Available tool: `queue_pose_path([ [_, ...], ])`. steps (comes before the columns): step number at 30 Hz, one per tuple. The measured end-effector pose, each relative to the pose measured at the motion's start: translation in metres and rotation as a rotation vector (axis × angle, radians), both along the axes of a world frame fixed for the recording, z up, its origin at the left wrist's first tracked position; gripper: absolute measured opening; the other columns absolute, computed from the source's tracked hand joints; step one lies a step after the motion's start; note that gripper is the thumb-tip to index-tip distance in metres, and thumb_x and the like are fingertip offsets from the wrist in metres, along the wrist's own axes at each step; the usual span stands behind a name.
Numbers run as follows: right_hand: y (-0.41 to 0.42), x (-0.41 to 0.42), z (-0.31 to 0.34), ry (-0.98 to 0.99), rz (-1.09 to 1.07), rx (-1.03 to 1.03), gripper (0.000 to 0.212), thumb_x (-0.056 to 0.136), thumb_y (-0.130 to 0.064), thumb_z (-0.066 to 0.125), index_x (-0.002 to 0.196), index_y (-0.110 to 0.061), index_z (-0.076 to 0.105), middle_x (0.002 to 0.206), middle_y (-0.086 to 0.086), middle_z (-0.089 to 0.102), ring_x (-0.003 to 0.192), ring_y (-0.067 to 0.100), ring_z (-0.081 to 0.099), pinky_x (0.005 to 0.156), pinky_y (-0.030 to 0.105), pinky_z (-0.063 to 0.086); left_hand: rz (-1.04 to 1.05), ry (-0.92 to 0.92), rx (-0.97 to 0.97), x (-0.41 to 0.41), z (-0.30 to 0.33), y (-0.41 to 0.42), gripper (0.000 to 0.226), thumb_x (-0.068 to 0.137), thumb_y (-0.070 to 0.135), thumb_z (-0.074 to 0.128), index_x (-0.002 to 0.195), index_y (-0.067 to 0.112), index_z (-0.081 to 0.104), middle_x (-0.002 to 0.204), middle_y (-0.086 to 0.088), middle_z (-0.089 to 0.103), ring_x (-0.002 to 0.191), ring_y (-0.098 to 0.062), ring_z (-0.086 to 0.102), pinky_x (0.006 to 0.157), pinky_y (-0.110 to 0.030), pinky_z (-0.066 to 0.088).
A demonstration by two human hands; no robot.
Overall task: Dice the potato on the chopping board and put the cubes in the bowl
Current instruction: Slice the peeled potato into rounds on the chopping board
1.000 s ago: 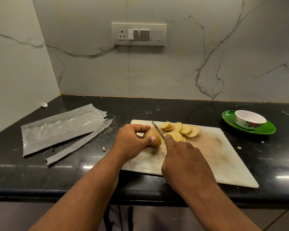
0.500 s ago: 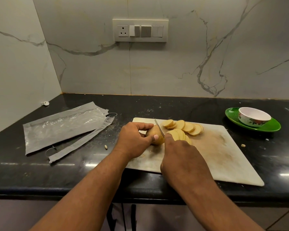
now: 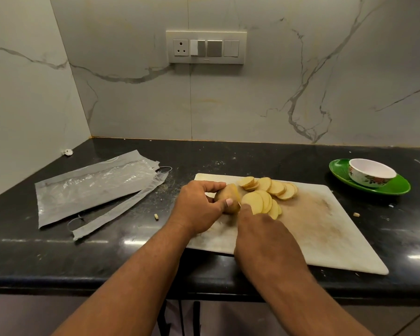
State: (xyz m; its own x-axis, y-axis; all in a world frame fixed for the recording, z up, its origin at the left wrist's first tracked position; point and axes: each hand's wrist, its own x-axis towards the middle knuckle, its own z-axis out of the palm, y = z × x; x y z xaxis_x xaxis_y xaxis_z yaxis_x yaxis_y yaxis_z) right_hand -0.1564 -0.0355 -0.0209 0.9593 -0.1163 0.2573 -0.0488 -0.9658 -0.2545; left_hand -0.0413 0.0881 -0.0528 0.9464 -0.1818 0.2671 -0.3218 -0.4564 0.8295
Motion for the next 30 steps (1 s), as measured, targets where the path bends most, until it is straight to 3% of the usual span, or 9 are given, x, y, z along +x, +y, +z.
queue_pose_path([
  [3,0.0,-0.009,-0.004,0.047,-0.008,0.002,0.043,0.103,-0.022,0.046,0.145,-0.023,0.035,0.126,0.001,0.059,0.106,0.017,0.06,0.081,0.028,0.048,-0.008,0.003,0.019,0.0,0.0,0.0,0.043,0.084,0.025,0.085,0.126,0.029,0.074,0.105,0.002,0.078,0.072,-0.002,0.068,0.081,-0.019,0.054],
  [6,-0.003,-0.009,-0.003,0.099,-0.006,-0.007,0.046,0.101,-0.023,0.05,0.144,-0.024,0.035,0.13,0.002,0.058,0.111,0.018,0.058,0.083,0.028,0.046,-0.008,-0.003,0.03,-0.001,0.001,-0.001,0.043,0.085,0.026,0.085,0.126,0.029,0.074,0.104,-0.002,0.078,0.063,0.002,0.061,0.075,-0.016,0.05],
  [9,-0.006,-0.018,-0.002,0.107,0.022,-0.004,0.038,0.1,-0.022,0.05,0.136,-0.024,0.04,0.123,0.002,0.059,0.105,0.019,0.059,0.077,0.028,0.044,-0.002,-0.002,0.033,0.0,0.001,-0.001,0.043,0.087,0.026,0.083,0.128,0.027,0.073,0.109,-0.002,0.077,0.063,0.001,0.061,0.072,-0.009,0.046],
  [12,-0.013,-0.027,-0.001,0.135,0.027,0.013,0.043,0.095,-0.018,0.052,0.136,-0.025,0.04,0.12,0.002,0.059,0.104,0.021,0.059,0.078,0.029,0.046,-0.006,-0.002,0.048,0.0,0.002,-0.001,0.042,0.089,0.027,0.081,0.13,0.027,0.072,0.115,0.002,0.076,0.072,-0.003,0.066,0.077,-0.008,0.047],
  [17,-0.025,-0.032,0.0,0.159,0.016,0.045,0.052,0.093,-0.019,0.05,0.143,-0.028,0.037,0.123,0.001,0.056,0.106,0.02,0.057,0.083,0.029,0.045,-0.047,0.031,-0.022,0.001,0.0,0.001,0.043,0.089,0.024,0.081,0.13,0.025,0.071,0.121,0.006,0.074,0.085,-0.007,0.075,0.096,-0.037,0.06],
  [20,-0.032,-0.035,0.002,0.174,-0.011,0.06,0.057,0.096,-0.022,0.045,0.151,-0.03,0.029,0.125,0.001,0.055,0.106,0.02,0.055,0.087,0.03,0.046,-0.054,0.036,-0.039,0.0,-0.001,0.0,0.041,0.089,0.021,0.081,0.129,0.027,0.072,0.113,0.003,0.077,0.07,0.002,0.07,0.102,-0.042,0.057],
  [22,-0.037,-0.035,0.0,0.154,-0.027,0.067,0.059,0.097,-0.023,0.041,0.153,-0.033,0.026,0.12,0.0,0.057,0.1,0.018,0.056,0.084,0.03,0.047,-0.058,0.042,-0.036,-0.001,-0.001,0.0,0.04,0.089,0.02,0.08,0.127,0.03,0.072,0.11,0.003,0.078,0.072,0.002,0.071,0.104,-0.045,0.055],
  [27,-0.041,-0.034,-0.004,0.065,-0.029,0.119,0.059,0.099,-0.028,0.038,0.155,-0.037,0.022,0.112,-0.006,0.059,0.091,0.01,0.054,0.078,0.026,0.045,-0.067,0.063,-0.045,-0.002,-0.001,-0.001,0.039,0.082,0.028,0.08,0.119,0.038,0.074,0.087,0.014,0.072,0.07,-0.004,0.071,0.096,-0.048,0.059],
  [30,-0.044,-0.031,-0.003,-0.038,-0.041,0.138,0.055,0.102,-0.032,0.036,0.155,-0.039,0.021,0.093,-0.013,0.054,0.076,0.005,0.051,0.065,0.02,0.039,-0.092,0.075,-0.06,0.0,-0.002,0.0,0.051,0.068,0.042,0.077,0.119,0.04,0.074,0.102,0.012,0.076,0.081,-0.01,0.076,0.089,-0.047,0.062],
])
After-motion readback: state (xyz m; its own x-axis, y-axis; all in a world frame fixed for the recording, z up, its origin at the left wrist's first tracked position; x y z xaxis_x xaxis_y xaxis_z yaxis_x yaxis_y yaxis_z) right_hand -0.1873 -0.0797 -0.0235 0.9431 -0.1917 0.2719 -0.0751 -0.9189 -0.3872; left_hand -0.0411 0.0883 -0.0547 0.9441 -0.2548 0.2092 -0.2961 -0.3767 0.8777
